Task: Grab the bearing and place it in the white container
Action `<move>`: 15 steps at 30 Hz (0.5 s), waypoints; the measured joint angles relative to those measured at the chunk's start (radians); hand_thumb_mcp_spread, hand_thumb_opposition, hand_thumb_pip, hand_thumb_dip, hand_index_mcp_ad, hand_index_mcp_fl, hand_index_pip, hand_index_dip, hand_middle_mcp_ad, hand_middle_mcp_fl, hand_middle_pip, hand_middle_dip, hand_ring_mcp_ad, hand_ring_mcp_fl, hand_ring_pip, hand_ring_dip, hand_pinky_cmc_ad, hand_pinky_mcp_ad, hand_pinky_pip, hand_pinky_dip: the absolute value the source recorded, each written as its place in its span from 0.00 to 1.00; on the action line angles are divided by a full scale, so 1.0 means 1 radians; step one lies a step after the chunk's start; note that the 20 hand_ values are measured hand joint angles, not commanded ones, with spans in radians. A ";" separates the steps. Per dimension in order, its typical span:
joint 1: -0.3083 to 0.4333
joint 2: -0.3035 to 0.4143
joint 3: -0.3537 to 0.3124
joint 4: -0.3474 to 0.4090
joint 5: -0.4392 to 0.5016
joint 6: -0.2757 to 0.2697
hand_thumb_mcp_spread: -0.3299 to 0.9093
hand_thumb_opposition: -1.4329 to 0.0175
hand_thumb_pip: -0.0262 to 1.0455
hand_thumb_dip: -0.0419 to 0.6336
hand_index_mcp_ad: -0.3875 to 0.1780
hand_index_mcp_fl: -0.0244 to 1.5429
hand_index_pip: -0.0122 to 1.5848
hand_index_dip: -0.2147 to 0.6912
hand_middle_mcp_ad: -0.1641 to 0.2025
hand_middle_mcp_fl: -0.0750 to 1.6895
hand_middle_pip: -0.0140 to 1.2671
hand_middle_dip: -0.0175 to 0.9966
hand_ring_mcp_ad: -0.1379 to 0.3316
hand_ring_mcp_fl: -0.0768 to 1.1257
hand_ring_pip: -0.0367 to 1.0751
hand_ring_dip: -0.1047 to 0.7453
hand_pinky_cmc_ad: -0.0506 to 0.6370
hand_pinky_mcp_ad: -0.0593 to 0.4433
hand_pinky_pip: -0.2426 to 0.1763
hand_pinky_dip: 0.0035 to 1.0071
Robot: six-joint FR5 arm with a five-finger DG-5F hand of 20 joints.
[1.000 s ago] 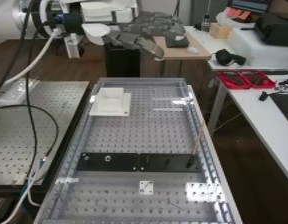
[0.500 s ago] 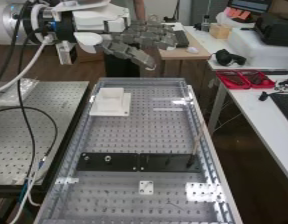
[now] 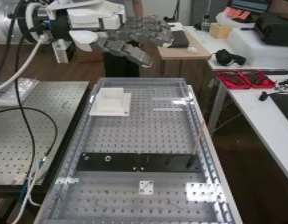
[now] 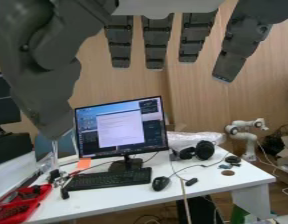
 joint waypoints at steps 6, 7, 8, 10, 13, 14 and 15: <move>0.003 0.002 -0.004 0.006 0.005 -0.004 0.45 0.47 0.64 0.39 0.50 0.07 0.08 0.50 0.61 0.06 0.11 0.25 0.58 0.06 0.10 0.28 0.68 0.70 0.32 0.48; 0.003 0.003 -0.007 0.008 0.007 -0.005 0.45 0.47 0.64 0.39 0.50 0.07 0.08 0.50 0.61 0.06 0.11 0.25 0.57 0.06 0.10 0.28 0.68 0.71 0.32 0.48; 0.003 0.004 -0.008 0.009 0.007 -0.006 0.45 0.47 0.64 0.39 0.50 0.07 0.08 0.50 0.61 0.06 0.11 0.25 0.58 0.06 0.10 0.28 0.68 0.71 0.32 0.48; 0.003 0.005 -0.010 0.012 0.009 -0.007 0.45 0.47 0.64 0.39 0.50 0.07 0.08 0.50 0.61 0.06 0.11 0.25 0.58 0.06 0.10 0.28 0.68 0.71 0.32 0.48; 0.003 0.005 -0.010 0.009 0.011 -0.005 0.45 0.47 0.64 0.39 0.50 0.07 0.08 0.50 0.60 0.06 0.11 0.25 0.57 0.06 0.10 0.28 0.68 0.71 0.32 0.48; 0.003 0.005 -0.009 0.008 0.011 -0.006 0.45 0.47 0.64 0.39 0.50 0.07 0.08 0.50 0.60 0.06 0.11 0.25 0.57 0.06 0.10 0.28 0.68 0.71 0.32 0.48; 0.003 0.005 -0.008 0.005 0.011 -0.007 0.45 0.47 0.64 0.39 0.50 0.07 0.08 0.50 0.60 0.06 0.11 0.25 0.57 0.06 0.10 0.28 0.68 0.71 0.32 0.48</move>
